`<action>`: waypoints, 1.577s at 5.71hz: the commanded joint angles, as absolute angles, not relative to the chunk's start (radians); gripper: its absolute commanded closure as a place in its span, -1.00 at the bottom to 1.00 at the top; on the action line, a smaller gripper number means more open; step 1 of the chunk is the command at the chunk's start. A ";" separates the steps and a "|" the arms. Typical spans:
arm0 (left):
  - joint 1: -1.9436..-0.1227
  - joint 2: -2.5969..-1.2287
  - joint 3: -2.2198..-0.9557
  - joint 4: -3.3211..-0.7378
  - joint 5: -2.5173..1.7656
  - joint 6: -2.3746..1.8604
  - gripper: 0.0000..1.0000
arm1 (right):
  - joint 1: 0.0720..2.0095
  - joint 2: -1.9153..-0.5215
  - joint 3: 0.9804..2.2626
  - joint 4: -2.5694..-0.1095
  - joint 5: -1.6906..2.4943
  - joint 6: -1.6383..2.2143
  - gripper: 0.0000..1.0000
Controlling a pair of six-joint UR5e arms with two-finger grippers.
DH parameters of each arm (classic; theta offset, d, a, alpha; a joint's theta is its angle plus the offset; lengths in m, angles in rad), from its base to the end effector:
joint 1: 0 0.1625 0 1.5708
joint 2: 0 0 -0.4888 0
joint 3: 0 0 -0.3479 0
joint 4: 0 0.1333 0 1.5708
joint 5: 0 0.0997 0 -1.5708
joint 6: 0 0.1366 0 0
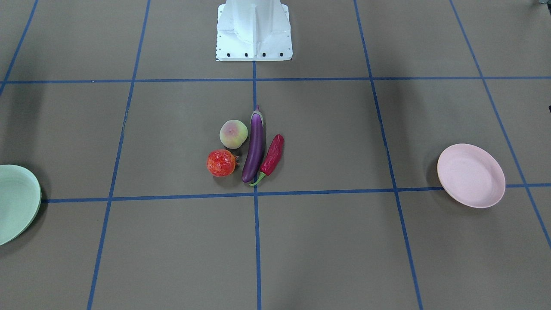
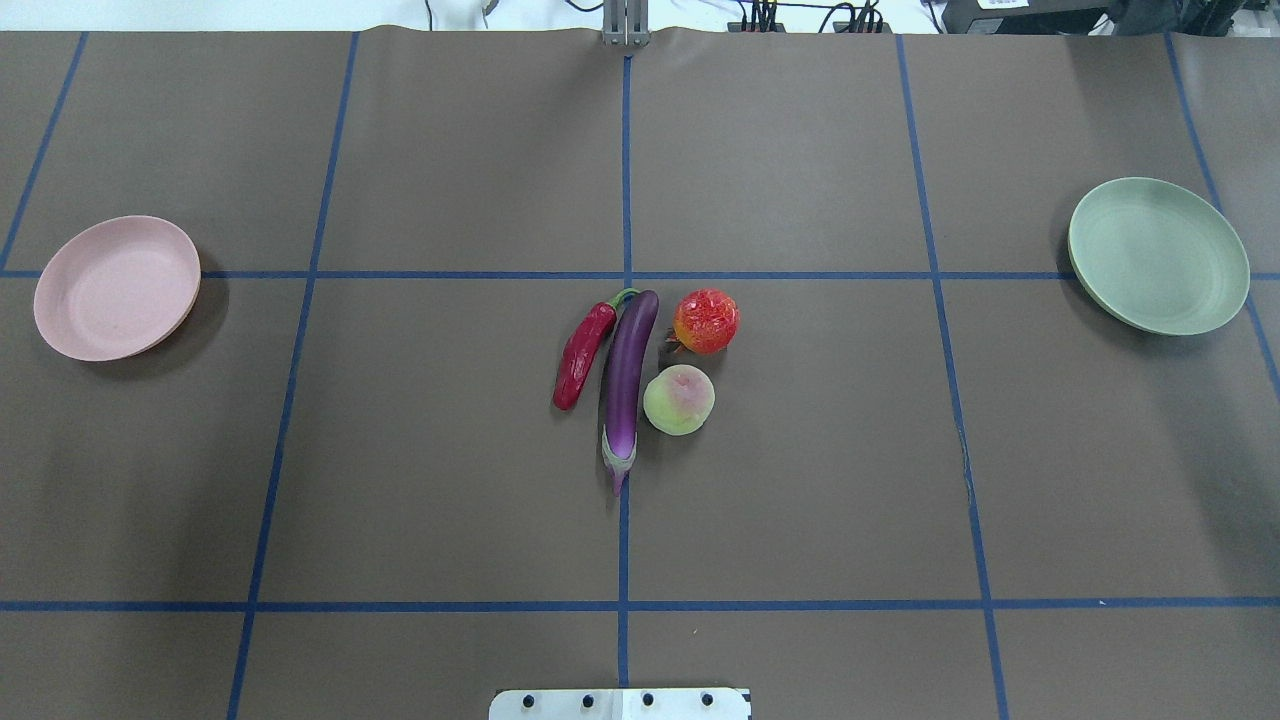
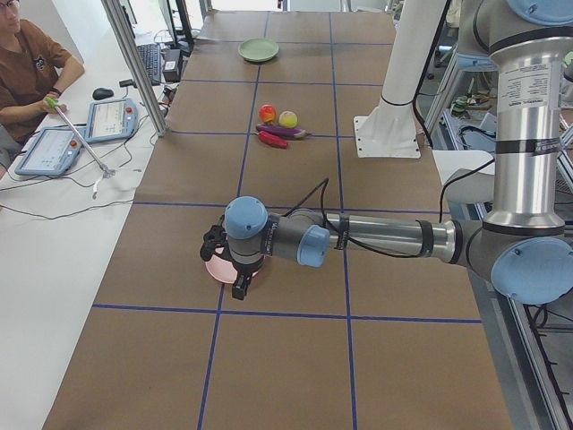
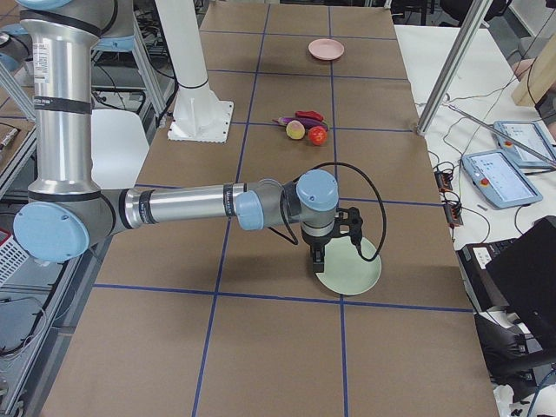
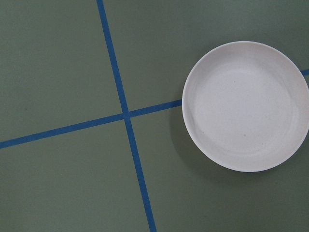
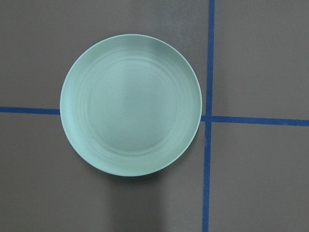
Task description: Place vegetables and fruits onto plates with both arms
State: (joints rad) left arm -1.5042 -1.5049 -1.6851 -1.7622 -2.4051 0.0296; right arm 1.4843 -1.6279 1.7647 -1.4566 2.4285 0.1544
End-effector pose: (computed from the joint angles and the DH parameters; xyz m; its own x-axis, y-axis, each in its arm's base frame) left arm -0.0032 -0.4351 0.6989 0.6563 0.2489 -0.7123 -0.0841 0.9623 0.2587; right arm -0.0078 -0.4365 0.6649 0.6408 -0.0924 0.7621 -0.0150 0.9910 0.1327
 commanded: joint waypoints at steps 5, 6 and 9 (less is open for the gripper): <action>-1.500 -1.503 -1.684 -1.788 -2.407 0.041 -1.00 | 0.832 -1.338 1.787 -1.031 2.144 1.378 -0.99; -1.502 -1.503 -1.686 -1.790 -2.407 0.041 -1.00 | 0.759 -1.253 1.767 -1.063 2.075 1.475 -0.98; -1.502 -1.503 -1.686 -1.802 -2.405 0.040 -1.00 | 0.635 -1.086 1.646 -1.086 1.910 1.678 -0.98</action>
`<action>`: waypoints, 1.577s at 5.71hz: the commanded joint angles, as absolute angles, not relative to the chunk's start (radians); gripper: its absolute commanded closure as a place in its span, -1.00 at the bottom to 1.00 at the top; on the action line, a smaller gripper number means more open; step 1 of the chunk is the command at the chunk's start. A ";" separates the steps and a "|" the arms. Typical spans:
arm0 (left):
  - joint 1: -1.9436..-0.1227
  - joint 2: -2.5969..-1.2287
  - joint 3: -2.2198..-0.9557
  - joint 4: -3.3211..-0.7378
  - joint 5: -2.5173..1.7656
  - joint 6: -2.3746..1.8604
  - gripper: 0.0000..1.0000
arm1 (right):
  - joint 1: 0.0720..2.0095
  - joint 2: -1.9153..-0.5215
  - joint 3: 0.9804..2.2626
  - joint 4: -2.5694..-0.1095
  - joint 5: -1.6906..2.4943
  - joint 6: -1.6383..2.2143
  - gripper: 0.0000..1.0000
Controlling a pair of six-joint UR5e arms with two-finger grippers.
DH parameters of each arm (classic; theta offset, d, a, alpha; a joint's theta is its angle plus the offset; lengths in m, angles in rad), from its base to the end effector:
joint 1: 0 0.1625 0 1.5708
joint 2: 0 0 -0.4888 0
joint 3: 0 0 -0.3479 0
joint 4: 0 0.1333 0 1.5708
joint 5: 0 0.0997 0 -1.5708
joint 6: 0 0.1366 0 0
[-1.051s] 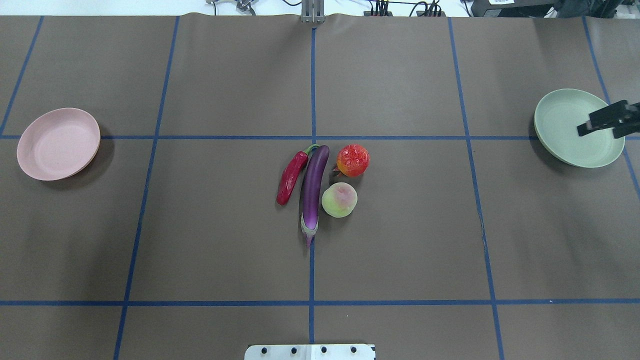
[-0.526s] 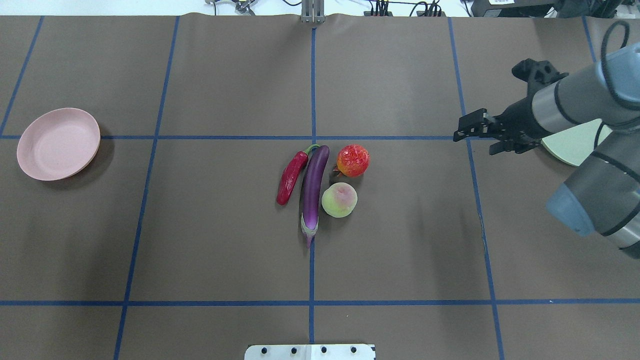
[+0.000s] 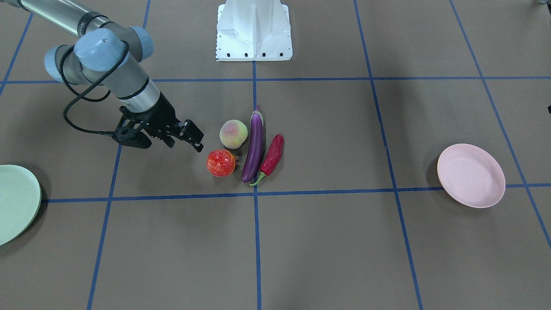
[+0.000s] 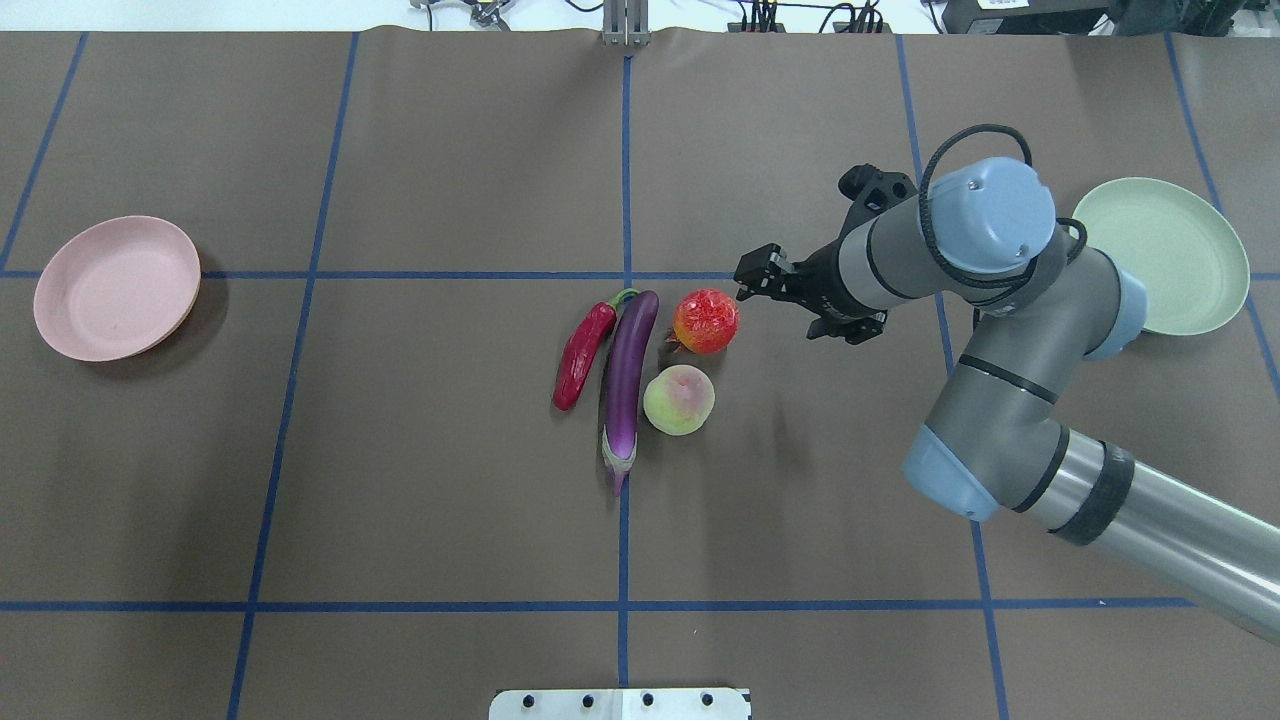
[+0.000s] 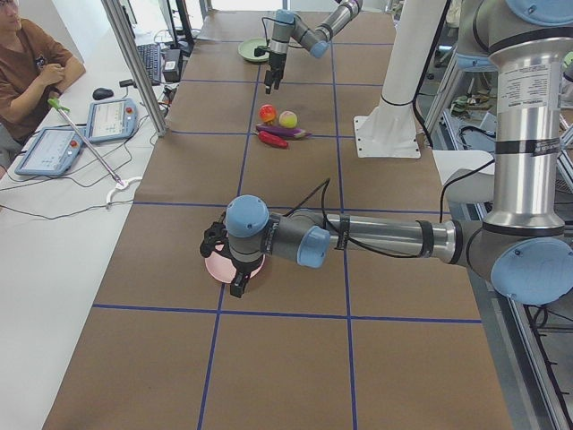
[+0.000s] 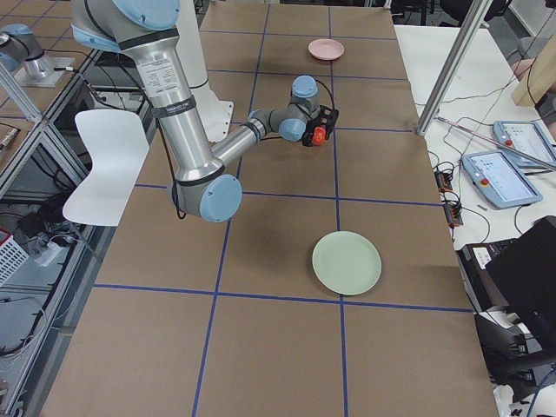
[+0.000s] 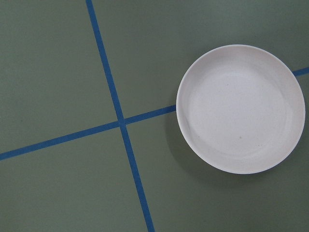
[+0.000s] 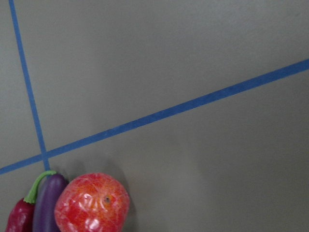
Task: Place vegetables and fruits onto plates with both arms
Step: 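Reach the right gripper to the red tomato and grasp it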
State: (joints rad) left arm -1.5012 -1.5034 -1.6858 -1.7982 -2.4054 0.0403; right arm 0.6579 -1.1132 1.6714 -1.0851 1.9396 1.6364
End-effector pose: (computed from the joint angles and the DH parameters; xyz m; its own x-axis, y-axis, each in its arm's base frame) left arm -0.0017 -0.4366 0.6948 0.6526 0.2859 -0.7017 -0.0933 0.9493 0.3001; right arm -0.4798 -0.4770 0.3946 0.3758 0.3677 0.8506 -0.3492 0.9065 -0.2375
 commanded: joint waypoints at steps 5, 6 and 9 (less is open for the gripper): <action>-1.500 -1.515 -1.690 -1.802 -2.410 -0.041 -1.00 | 0.597 -1.016 1.543 -1.078 1.826 1.704 -0.97; -1.493 -1.517 -1.728 -1.802 -2.408 -0.102 -1.00 | 0.591 -1.008 1.536 -1.078 1.810 1.704 -0.96; -1.326 -1.560 -1.830 -1.830 -2.421 -0.436 -1.00 | 0.589 -0.989 1.514 -1.077 1.810 1.707 -0.13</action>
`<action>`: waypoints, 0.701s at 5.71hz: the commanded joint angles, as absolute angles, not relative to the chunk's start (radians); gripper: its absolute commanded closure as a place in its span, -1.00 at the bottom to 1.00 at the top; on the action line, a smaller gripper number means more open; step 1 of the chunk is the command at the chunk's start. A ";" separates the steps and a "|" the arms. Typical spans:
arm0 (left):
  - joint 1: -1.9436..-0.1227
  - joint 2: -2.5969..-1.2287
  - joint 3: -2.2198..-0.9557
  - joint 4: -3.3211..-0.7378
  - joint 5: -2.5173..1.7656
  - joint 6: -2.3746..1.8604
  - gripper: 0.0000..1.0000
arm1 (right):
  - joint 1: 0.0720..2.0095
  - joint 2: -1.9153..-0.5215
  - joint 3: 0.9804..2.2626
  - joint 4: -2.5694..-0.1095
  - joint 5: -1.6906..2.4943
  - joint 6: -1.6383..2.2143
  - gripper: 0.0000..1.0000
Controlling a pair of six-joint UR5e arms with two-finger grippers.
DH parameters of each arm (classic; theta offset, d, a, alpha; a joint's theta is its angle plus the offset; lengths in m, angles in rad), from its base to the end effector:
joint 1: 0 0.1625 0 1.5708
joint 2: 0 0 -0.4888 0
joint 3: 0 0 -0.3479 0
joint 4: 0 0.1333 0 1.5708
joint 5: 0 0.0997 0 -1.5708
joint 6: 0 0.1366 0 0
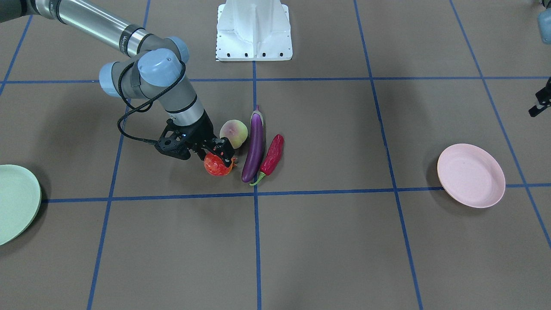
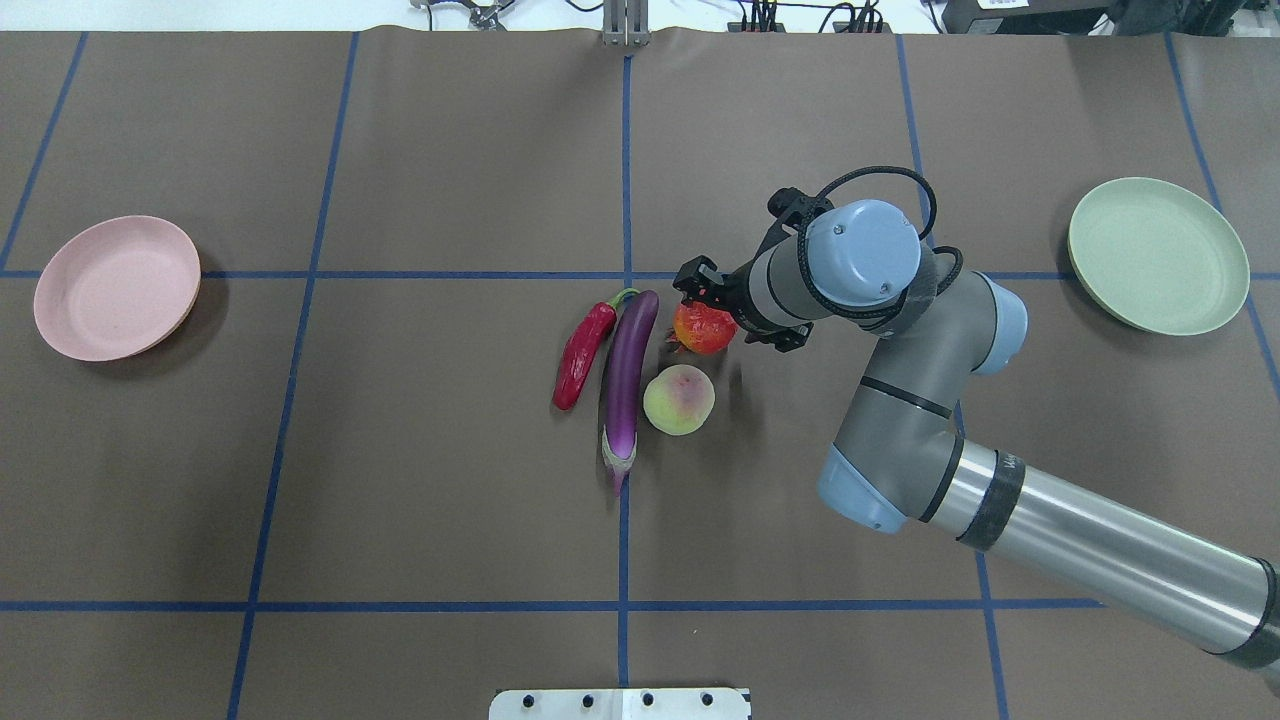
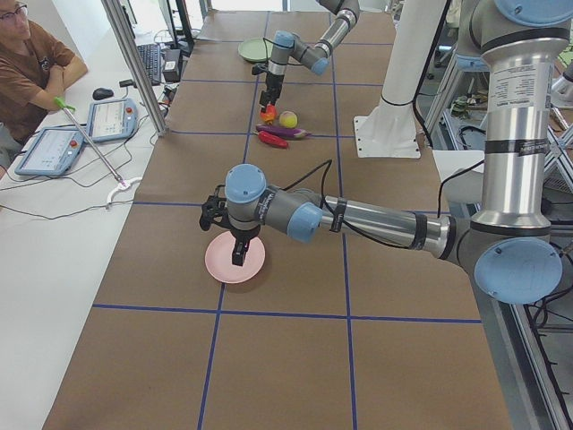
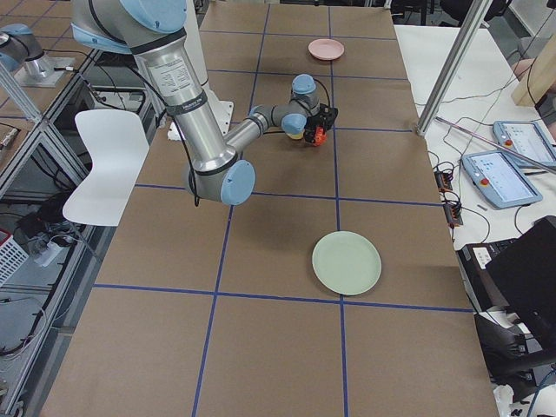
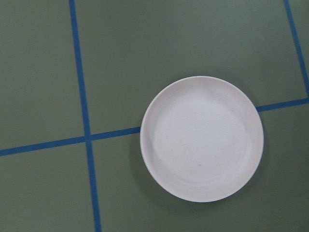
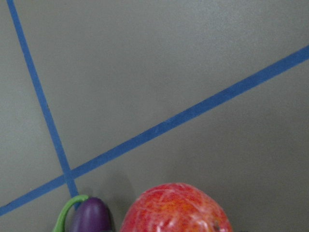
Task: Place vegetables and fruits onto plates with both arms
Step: 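Carry the tomato to the green plate while the left gripper reaches for the chili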
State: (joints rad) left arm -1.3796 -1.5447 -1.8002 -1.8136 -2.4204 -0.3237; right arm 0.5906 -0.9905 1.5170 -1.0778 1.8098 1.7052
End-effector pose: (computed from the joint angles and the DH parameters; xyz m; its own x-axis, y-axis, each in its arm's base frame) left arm 0.0567 -0.4543 0.6192 0.6107 0.1389 -0.7796 0.0241 0.9808 0.1935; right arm -0.5535 -0.4926 0.3810 0.3811 0.4122 0.8275 -0.4285 0.8719 -0.2370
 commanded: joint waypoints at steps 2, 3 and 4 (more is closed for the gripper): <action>-1.176 -1.650 -1.885 -1.862 -2.407 -0.732 -1.00 | 0.629 -0.989 1.552 -1.087 1.828 1.710 1.00; -1.078 -1.739 -1.890 -1.862 -2.364 -0.835 -1.00 | 0.752 -1.009 1.555 -1.092 1.948 1.672 1.00; -0.954 -1.817 -1.888 -1.862 -2.255 -0.921 -0.98 | 0.904 -1.058 1.549 -1.092 2.083 1.514 1.00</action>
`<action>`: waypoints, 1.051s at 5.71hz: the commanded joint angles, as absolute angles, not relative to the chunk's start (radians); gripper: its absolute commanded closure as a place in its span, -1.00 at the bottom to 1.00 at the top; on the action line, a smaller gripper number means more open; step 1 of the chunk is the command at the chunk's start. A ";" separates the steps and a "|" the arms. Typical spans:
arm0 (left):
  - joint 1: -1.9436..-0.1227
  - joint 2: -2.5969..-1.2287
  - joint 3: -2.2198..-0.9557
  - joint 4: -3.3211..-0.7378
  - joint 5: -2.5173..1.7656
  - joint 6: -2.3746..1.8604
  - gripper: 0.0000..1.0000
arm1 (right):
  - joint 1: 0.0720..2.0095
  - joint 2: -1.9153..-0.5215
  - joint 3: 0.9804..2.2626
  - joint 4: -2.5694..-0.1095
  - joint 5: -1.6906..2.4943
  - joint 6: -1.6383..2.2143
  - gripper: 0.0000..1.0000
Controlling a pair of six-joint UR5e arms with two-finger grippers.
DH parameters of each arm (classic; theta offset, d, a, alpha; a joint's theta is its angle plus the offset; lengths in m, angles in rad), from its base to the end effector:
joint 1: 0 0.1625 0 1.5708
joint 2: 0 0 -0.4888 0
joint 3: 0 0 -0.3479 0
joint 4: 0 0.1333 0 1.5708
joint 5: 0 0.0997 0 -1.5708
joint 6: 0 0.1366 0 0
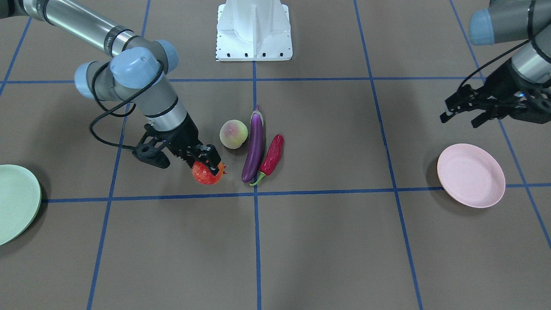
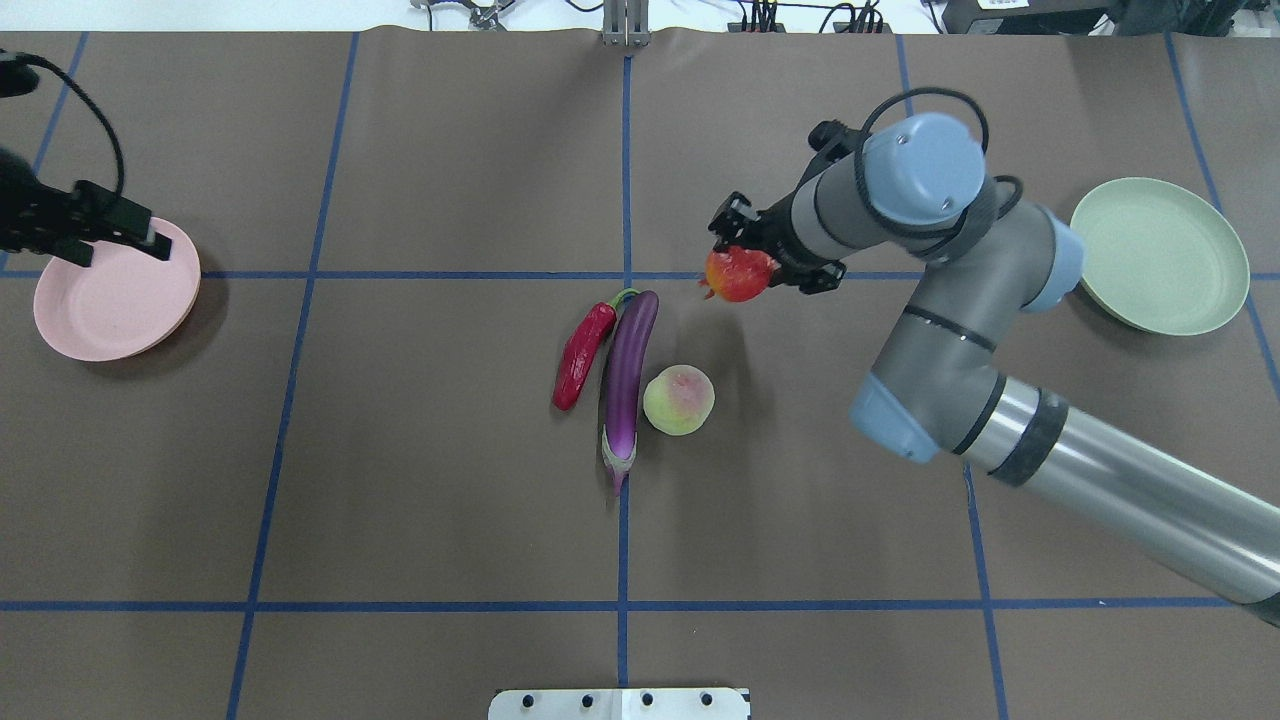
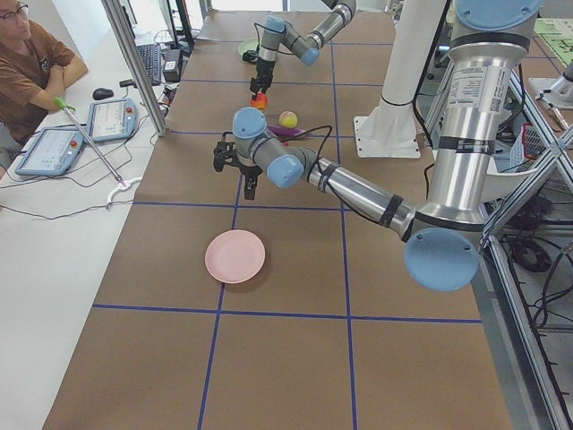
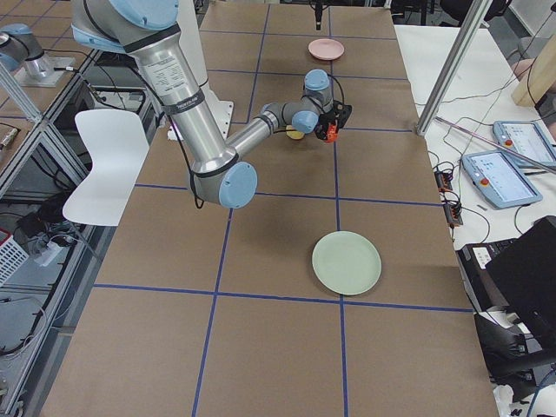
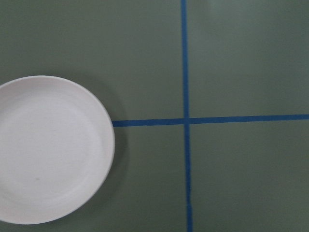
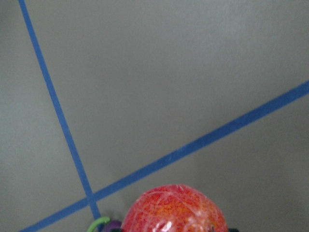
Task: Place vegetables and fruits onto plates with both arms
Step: 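Carry the tomato to the green plate while the left gripper reaches for the chili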
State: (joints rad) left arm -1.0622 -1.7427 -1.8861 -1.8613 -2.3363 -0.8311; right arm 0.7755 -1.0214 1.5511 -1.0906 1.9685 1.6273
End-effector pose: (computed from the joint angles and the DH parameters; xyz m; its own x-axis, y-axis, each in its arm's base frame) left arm 0.2249 -0.4828 0.4814 0.5212 0.0632 -0.8511 0.0564 0.9925 0.1083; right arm -0.4544 -0.5581 0.3862 0.3560 0.4219 0.8338 -0.4320 0.8655 -0.2535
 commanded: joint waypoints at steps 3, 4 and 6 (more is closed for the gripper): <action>-0.667 -2.088 -1.785 -1.812 -2.023 -1.005 -0.98 | 1.194 -1.233 1.418 -1.091 2.223 0.978 1.00; -0.629 -2.177 -1.714 -1.769 -2.011 -1.006 -0.98 | 1.250 -1.274 1.364 -1.092 2.224 0.803 1.00; -0.579 -2.244 -1.616 -1.772 -1.938 -1.002 -0.98 | 1.321 -1.324 1.277 -1.089 2.221 0.544 1.00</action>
State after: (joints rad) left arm -0.6023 -2.2167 -1.6551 -1.7728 -1.9704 -1.0038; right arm 1.2937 -1.3049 1.3196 -1.0912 2.2231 0.6596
